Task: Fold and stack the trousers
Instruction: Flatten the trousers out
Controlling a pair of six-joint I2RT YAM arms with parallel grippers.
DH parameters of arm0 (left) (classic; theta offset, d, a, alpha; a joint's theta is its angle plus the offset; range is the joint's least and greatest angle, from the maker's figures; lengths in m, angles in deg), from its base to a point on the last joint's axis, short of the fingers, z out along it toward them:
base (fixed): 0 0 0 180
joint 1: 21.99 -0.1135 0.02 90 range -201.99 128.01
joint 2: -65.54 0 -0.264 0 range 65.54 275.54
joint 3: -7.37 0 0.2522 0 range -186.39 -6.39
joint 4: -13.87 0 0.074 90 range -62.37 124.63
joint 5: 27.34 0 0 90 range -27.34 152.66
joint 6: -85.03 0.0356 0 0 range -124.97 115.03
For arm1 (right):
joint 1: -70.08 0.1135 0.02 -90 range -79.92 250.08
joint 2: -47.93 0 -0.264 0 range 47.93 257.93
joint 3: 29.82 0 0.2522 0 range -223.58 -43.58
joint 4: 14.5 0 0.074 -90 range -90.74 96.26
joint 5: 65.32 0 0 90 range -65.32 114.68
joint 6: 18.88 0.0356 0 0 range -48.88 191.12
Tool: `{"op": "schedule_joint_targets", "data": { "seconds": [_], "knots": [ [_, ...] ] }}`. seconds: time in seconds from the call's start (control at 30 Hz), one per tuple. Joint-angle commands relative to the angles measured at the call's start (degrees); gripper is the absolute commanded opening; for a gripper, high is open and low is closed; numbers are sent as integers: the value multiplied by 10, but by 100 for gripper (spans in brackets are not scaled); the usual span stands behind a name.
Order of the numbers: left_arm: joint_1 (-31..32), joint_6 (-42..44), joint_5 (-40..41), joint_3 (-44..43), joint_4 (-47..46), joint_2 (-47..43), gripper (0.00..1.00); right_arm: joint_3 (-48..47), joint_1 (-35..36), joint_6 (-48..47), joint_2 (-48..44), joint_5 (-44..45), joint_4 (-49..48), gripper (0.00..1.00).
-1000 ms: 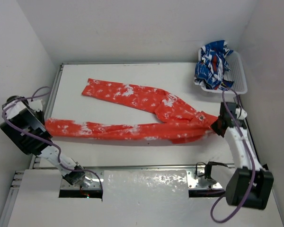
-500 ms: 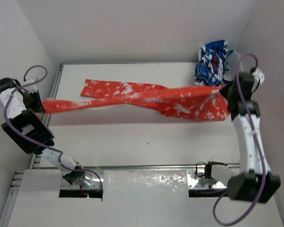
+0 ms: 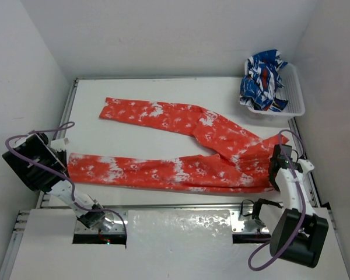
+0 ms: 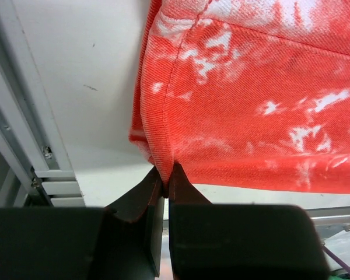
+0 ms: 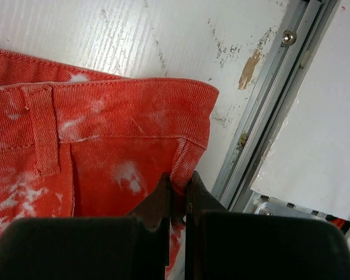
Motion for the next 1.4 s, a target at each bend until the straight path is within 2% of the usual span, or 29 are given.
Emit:
{"op": "schedule_joint_targets", "data": {
  "seconds": [0.0,0.1,0.17,0.2,0.23,0.3,0.33,0.37,0.47,0.5,0.57,0.6,0.67,0.7,0.77,0.9,0.93,0.97,1.03,1.17,1.23,1.33,1.37],
  "knots": [
    [-9,24,57,-2,-69,-31,0,-36,-7,-6,16,73,-29,0],
    [-15,34,99,5,-78,-45,3,-34,-16,12,15,72,-17,0],
    [-20,41,115,6,-77,-51,16,-30,-18,23,17,74,-7,2],
    [-19,44,115,6,-73,-51,21,-30,-20,43,21,80,11,23],
    [-20,47,111,5,-63,-50,31,-30,-23,57,24,83,24,38],
    [-20,51,90,-15,-43,-46,43,-31,-29,110,28,88,67,68],
    [-19,59,34,-29,-6,-45,50,-36,-32,119,29,88,75,72],
    [-19,64,-1,-72,16,-44,52,-43,-32,125,29,88,82,74],
    [-3,64,-121,-174,72,-43,58,-78,-32,116,22,102,69,78],
    [24,41,-144,-196,67,-43,60,-87,-32,74,20,102,51,78],
    [66,10,-149,-238,49,-36,61,-116,-31,1,10,70,-37,75],
    [121,-18,-145,-248,36,-18,61,-132,-27,-72,8,30,-67,74],
    [179,-38,-146,-282,26,11,62,-144,0,-138,7,-5,-154,70],
    [204,-49,-146,-293,13,45,63,-148,10,-192,13,-18,-177,71],
    [258,-105,-131,-339,-35,84,64,-161,15,-222,28,-65,-212,74],
    [296,-207,-127,-464,-69,226,70,-203,15,-262,110,-160,-214,78],
    [300,-216,-118,-506,-70,247,71,-214,14,-266,126,-190,-194,78],
    [308,-223,-107,-522,-69,284,75,-220,14,-272,141,-205,-187,79],
    [317,-223,-80,-557,-59,315,76,-236,14,-277,180,-227,-171,79],
    [329,-222,-43,-542,-62,355,77,-232,13,-270,216,-228,-147,80],
    [329,-225,-56,-511,-75,355,74,-220,11,-267,227,-237,-157,81],
    [329,-227,-96,-475,-103,346,50,-220,10,-257,249,-239,-150,81],
    [329,-227,-103,-467,-113,342,34,-222,10,-252,254,-233,-146,81]
  ]
}}
